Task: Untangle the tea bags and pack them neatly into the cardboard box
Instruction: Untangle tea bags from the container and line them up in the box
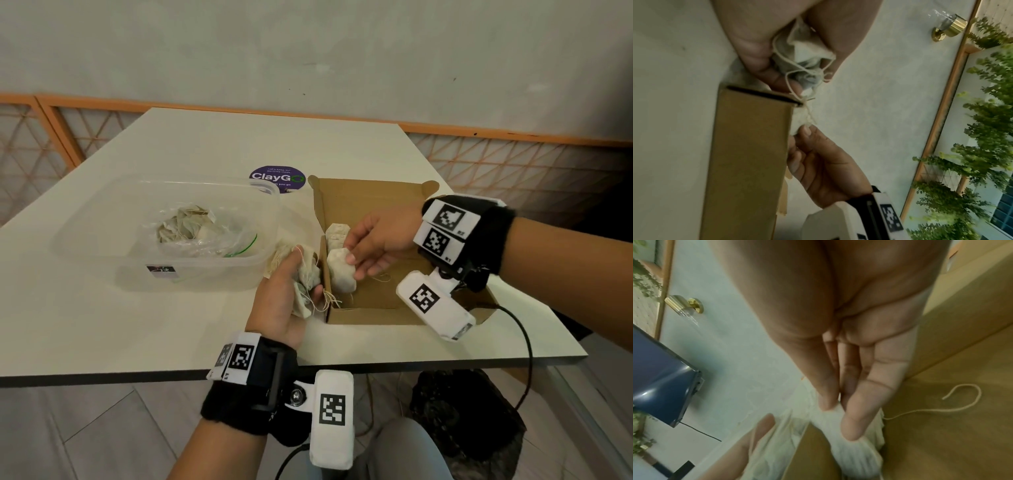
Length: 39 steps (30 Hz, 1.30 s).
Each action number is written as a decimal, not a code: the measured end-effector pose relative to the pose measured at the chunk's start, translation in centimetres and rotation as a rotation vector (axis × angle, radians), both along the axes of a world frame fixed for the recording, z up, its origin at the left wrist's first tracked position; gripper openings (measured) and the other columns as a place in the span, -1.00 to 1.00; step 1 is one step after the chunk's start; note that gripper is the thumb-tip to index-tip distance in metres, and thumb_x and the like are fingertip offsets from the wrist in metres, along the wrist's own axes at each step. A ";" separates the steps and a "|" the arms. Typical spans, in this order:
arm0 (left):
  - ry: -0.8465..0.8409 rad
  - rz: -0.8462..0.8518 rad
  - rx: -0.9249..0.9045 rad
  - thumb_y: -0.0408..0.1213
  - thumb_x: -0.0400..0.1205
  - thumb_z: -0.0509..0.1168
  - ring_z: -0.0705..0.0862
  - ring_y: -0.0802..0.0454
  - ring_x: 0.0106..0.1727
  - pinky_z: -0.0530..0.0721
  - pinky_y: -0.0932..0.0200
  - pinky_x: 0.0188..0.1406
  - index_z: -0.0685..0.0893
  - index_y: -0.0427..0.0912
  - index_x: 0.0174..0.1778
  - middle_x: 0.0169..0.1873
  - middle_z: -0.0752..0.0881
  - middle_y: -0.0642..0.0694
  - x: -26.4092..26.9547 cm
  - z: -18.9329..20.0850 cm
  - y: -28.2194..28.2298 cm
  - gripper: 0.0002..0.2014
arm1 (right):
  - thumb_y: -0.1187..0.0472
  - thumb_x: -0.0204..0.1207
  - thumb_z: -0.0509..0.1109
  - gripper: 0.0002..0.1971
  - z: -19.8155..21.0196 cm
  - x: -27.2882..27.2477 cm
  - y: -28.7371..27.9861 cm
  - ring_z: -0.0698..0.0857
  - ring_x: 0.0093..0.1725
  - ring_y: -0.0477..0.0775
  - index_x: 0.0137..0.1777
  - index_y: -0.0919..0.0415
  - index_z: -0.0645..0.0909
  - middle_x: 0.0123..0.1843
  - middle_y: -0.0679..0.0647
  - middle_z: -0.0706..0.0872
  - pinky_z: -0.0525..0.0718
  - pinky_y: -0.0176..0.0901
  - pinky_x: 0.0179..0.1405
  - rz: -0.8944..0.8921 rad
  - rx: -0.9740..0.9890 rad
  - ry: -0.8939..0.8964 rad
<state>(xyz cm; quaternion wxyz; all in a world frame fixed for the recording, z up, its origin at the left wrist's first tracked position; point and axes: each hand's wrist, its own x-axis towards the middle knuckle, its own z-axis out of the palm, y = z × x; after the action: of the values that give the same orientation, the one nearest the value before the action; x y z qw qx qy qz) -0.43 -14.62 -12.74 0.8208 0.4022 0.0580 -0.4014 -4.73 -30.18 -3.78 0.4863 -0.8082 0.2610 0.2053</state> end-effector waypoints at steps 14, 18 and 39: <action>0.035 0.014 -0.184 -0.08 0.62 0.29 0.69 0.02 -0.08 0.63 0.36 -0.57 0.58 -0.17 0.25 -0.01 0.69 -0.14 0.1 -0.6 0.8 -0.66 | 0.37 0.46 0.44 -0.89 -0.8 -1.2 -0.3 0.72 -0.45 -0.02 -0.09 0.42 0.60 -0.29 0.24 0.71 0.73 -0.30 -0.37 -0.189 -0.150 -0.012; 0.041 0.014 -0.186 -0.06 0.60 0.29 0.70 0.04 -0.12 0.63 0.35 -0.56 0.53 -0.24 0.41 0.01 0.68 -0.15 0.1 -0.7 0.6 -0.51 | 0.25 0.46 0.47 -0.73 -2.0 -1.7 0.6 0.75 -0.42 0.00 0.01 0.47 0.60 -0.33 0.25 0.74 0.74 -0.24 -0.22 -0.186 -0.048 0.153; -0.007 -0.013 -0.219 -0.06 0.42 0.36 0.67 0.05 -0.12 0.64 0.35 -0.54 0.55 -0.19 0.28 -0.02 0.68 -0.14 0.3 -1.1 0.6 -0.48 | 0.29 0.58 0.32 -0.81 -2.3 -1.6 1.7 0.78 -0.46 0.09 -0.12 0.46 0.60 -0.38 0.31 0.77 0.75 -0.22 -0.39 -0.318 0.250 0.218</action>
<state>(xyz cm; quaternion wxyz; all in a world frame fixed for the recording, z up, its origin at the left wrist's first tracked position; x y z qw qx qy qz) -0.14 -14.04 -13.86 0.8575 0.3117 0.0082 -0.4092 -6.29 -28.51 -6.10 0.5778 -0.6636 0.4085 0.2427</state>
